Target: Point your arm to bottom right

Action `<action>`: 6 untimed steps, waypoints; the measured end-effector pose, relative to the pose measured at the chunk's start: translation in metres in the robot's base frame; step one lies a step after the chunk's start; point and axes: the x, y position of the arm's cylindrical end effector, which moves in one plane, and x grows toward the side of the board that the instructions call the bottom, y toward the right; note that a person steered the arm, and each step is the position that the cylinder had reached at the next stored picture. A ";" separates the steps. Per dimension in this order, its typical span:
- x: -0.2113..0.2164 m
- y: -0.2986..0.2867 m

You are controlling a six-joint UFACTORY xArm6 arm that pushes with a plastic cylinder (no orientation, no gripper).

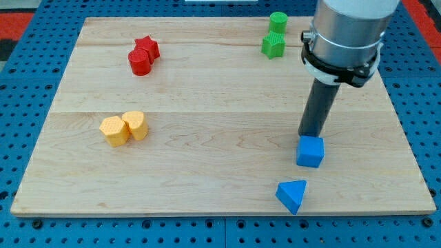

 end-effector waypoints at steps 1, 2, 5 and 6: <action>0.020 0.014; 0.028 0.000; 0.057 0.096; 0.095 0.130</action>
